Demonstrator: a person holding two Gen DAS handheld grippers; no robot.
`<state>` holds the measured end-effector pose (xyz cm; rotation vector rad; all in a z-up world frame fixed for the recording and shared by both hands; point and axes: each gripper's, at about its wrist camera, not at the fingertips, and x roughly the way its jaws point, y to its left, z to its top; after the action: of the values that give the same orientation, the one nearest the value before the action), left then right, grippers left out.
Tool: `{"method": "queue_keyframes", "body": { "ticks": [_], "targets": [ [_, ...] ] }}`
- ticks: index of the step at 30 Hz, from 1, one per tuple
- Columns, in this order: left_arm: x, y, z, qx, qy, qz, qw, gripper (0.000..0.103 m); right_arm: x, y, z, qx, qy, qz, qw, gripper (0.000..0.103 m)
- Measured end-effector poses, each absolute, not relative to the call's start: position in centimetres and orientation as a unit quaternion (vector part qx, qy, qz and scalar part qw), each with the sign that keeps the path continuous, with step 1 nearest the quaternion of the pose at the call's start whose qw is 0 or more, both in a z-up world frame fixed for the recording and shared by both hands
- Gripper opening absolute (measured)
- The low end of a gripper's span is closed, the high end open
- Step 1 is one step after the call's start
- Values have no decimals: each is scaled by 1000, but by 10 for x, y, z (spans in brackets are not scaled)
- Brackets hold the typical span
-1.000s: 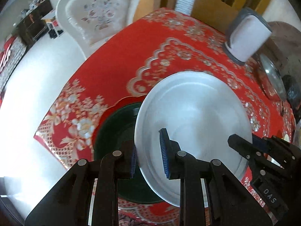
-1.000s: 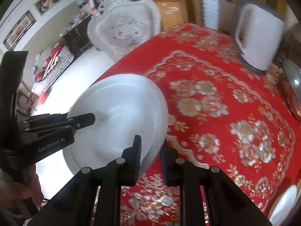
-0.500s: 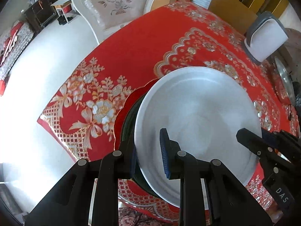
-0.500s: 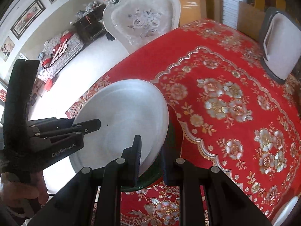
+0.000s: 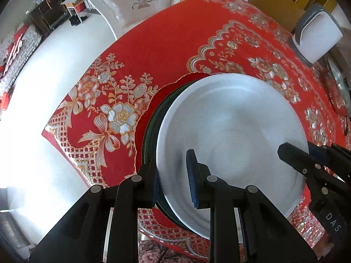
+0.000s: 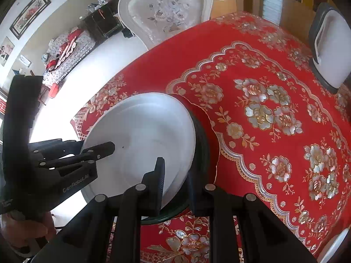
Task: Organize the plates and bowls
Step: 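Lift the silver metal plate with both tools and carry it over the stack, then lower the silver metal plate into the dark green bowl and open both tools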
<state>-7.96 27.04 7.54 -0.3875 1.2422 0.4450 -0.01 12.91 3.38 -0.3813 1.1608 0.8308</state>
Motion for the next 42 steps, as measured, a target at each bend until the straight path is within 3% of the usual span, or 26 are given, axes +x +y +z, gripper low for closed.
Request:
{"method": "queue_keyframes", "body": {
  "ticks": [16,42],
  "targets": [
    [-75,260,68,-140,562,219,785,21,-3,129,24,-208,522,366,742,20],
    [-75,261,71,-139,554,215,793,28,2,111,41,-152,540,376,738,20]
  ]
}}
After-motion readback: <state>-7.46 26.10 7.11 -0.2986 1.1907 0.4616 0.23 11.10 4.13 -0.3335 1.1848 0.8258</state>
